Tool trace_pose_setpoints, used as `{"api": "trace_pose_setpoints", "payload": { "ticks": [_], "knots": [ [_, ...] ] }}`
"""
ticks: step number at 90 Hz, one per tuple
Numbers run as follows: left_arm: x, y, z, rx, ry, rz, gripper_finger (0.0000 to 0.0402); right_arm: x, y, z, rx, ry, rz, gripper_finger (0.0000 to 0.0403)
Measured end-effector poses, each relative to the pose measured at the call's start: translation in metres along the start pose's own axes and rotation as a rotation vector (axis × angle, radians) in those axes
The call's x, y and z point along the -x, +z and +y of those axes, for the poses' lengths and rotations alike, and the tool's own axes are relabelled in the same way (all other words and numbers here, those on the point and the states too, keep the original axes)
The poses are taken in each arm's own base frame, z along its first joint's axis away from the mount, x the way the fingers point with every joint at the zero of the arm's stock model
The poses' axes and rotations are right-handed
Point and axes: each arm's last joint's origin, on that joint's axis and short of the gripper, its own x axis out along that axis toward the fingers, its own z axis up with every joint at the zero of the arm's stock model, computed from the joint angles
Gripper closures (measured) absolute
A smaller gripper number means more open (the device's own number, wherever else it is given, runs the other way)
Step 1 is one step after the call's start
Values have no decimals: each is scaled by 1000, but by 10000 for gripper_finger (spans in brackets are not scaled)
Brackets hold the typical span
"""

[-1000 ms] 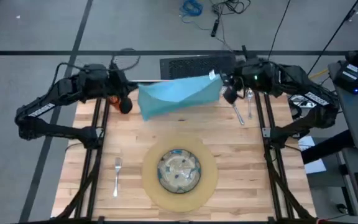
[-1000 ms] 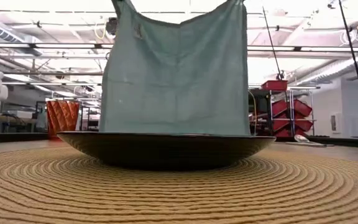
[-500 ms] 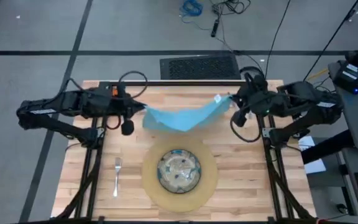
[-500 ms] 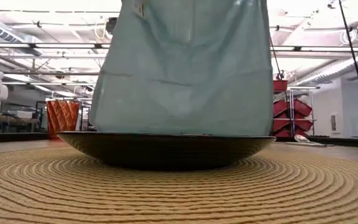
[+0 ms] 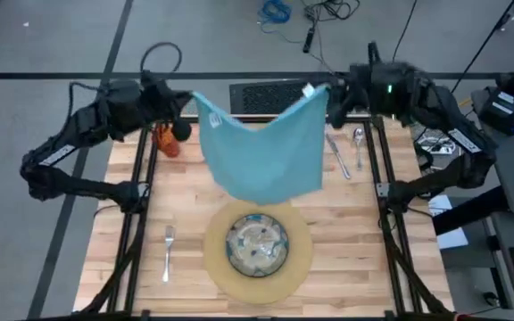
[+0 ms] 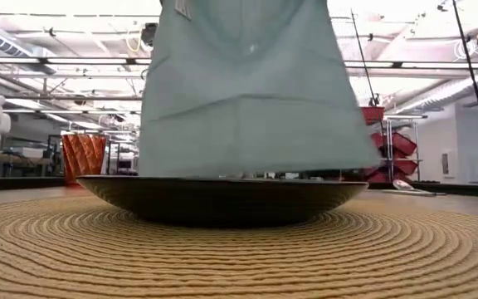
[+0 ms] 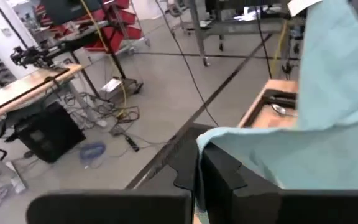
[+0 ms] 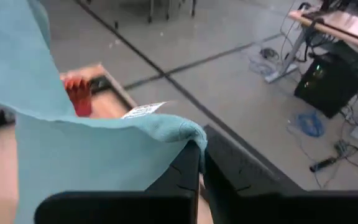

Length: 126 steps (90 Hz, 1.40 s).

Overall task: Set table place
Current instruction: Fold the blue napkin

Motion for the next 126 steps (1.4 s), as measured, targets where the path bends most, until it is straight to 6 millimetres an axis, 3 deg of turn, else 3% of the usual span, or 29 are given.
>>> {"api": "trace_pose_setpoints", "payload": {
  "ticks": [19, 34, 55, 78, 92, 113, 126],
  "knots": [
    [-21, 21, 32, 25, 33, 0, 402, -23, 9, -25, -22, -39, -68, 403],
    [-16, 28, 34, 28, -24, 11, 402, -20, 4, -26, -42, 23, -28, 403],
    [-7, -1, 3, 23, -195, 184, 402, -9, -20, -5, -19, 51, 224, 403],
    [-2, -57, -46, 14, -326, 323, 402, 13, -42, 40, 28, 101, 415, 403],
    [10, -85, -71, 20, -409, 365, 402, 25, -66, 69, 17, 143, 486, 403],
    [27, -104, -97, 22, -467, 389, 402, 26, -122, 108, -1, 174, 579, 403],
    [35, -110, -110, 12, -504, 399, 402, 28, -139, 121, 4, 172, 575, 403]
  ]
}}
